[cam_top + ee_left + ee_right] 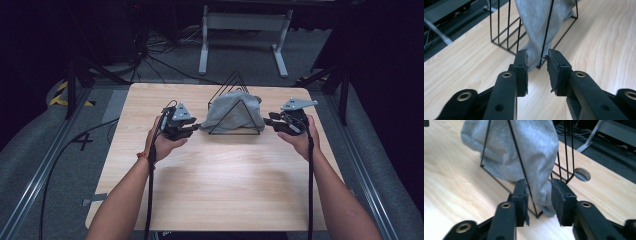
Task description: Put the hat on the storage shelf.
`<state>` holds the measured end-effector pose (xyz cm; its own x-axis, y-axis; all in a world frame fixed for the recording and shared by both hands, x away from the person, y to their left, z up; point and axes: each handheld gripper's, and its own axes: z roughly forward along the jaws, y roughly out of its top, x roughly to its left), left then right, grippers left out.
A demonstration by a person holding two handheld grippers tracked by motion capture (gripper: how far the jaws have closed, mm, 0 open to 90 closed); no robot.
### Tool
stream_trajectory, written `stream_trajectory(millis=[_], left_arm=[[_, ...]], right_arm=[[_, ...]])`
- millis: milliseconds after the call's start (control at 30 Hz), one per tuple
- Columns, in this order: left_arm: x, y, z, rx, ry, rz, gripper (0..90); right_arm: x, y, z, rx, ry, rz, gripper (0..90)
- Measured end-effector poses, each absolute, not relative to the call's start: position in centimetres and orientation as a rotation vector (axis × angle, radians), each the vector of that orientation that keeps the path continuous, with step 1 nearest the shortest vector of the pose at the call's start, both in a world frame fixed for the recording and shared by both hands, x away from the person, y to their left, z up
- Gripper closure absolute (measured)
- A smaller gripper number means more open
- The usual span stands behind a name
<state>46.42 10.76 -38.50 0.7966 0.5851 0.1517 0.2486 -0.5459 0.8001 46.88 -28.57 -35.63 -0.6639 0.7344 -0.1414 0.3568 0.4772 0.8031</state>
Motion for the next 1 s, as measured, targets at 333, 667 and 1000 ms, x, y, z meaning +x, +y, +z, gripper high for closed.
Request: stream_trajectory(millis=[333,667,1000], left_arm=[[43.2,13.8,-39.9,2.212,0.640,0.538,59.6],[41.2,16.2,-41.5,2.243,0.652,0.504,56.4],[39.7,17.8,-43.2,2.336,0.643,0.508,49.8]], right_arm=[[43.6,-30.7,-36.4,0.889,2.289,1.011,59.9],[41.0,-32.9,-37.5,0.912,2.292,0.981,58.3],[38.9,-34.7,-39.0,0.940,2.297,0.939,53.8]])
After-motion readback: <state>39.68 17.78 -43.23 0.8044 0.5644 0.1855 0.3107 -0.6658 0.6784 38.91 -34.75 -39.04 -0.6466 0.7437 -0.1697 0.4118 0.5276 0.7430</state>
